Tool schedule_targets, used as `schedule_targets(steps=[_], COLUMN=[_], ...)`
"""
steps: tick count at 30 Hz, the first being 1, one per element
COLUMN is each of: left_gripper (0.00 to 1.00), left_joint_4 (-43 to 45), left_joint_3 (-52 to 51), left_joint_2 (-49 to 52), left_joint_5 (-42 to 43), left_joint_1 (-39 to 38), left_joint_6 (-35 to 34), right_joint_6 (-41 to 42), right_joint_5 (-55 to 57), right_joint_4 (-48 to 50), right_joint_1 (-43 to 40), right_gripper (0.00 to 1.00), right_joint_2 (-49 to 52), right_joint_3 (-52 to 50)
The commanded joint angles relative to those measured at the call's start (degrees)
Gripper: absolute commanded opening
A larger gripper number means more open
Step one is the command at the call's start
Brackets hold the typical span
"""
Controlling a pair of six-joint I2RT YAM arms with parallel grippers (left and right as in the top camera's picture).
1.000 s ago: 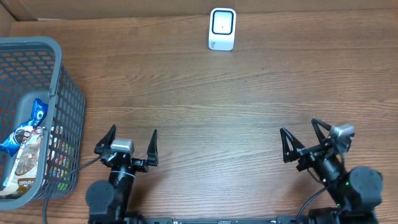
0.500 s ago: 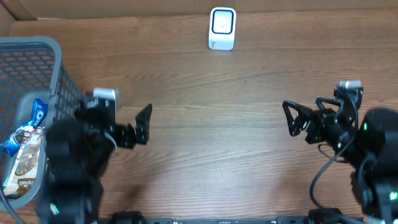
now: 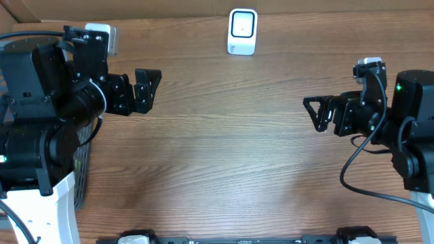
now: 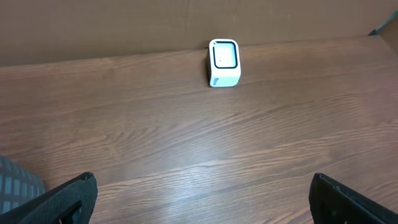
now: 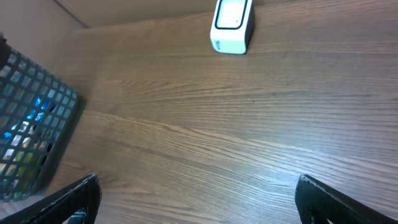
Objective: Scan the item barcode
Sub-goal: 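Move the left gripper over the basket and lower into it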
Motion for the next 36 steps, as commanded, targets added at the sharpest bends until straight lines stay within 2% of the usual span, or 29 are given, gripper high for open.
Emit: schedule_targets(steps=[1, 5, 7, 9, 13, 15, 18, 22, 26, 32, 36], left_gripper=[1.00, 1.00, 1.00, 1.00, 0.99, 1.00, 1.00, 1.00, 1.00, 1.00, 1.00], left_joint_4=[-0.6, -2.1, -3.1, -4.7, -9.7, -11.4, -11.7, -11.7, -11.2, -12.2, -14.4], left_joint_3=[1.2, 1.2, 1.2, 1.2, 1.2, 1.2, 1.2, 1.2, 1.2, 1.1, 1.1], left_joint_2=[1.1, 1.0, 1.0, 1.0, 1.0, 1.1, 1.6, 3.3, 7.0, 16.1, 23.1], left_joint_5=[4.2, 5.1, 1.4, -5.9, -26.8, -31.0, -28.0, -18.5, -12.5, -13.0, -18.4], left_joint_1=[0.2, 0.2, 0.3, 0.4, 3.6, 8.4, 19.1, 35.5, 46.6, 49.7, 49.7], left_joint_6=[-0.6, -0.5, -0.6, -3.8, -15.4, -18.3, -18.5, -18.6, -18.6, -18.7, -23.6], right_joint_6=[-0.9, -0.9, -0.9, -0.9, -0.9, -0.9, -0.9, -0.9, -0.9, -0.9, -0.9], right_joint_5=[-2.0, -2.0, -2.0, -2.1, -2.0, -2.1, -2.0, -2.0, -2.1, -2.1, -2.1], right_joint_4=[0.3, -0.2, -0.5, -0.9, -1.7, -1.9, -2.1, -2.6, -2.9, -4.2, -4.4], right_joint_1=[0.3, 0.3, 0.3, 0.3, 0.3, 0.3, 0.3, 0.3, 0.3, 0.3, 0.3], right_gripper=[1.00, 1.00, 1.00, 1.00, 1.00, 1.00, 1.00, 1.00, 1.00, 1.00, 1.00], right_joint_2=[0.8, 2.1, 2.6, 3.1, 3.4, 3.4, 3.4, 3.4, 3.5, 3.8, 4.2], right_joint_3=[1.4, 1.4, 1.5, 1.4, 1.4, 1.4, 1.4, 1.4, 1.4, 1.1, 0.6])
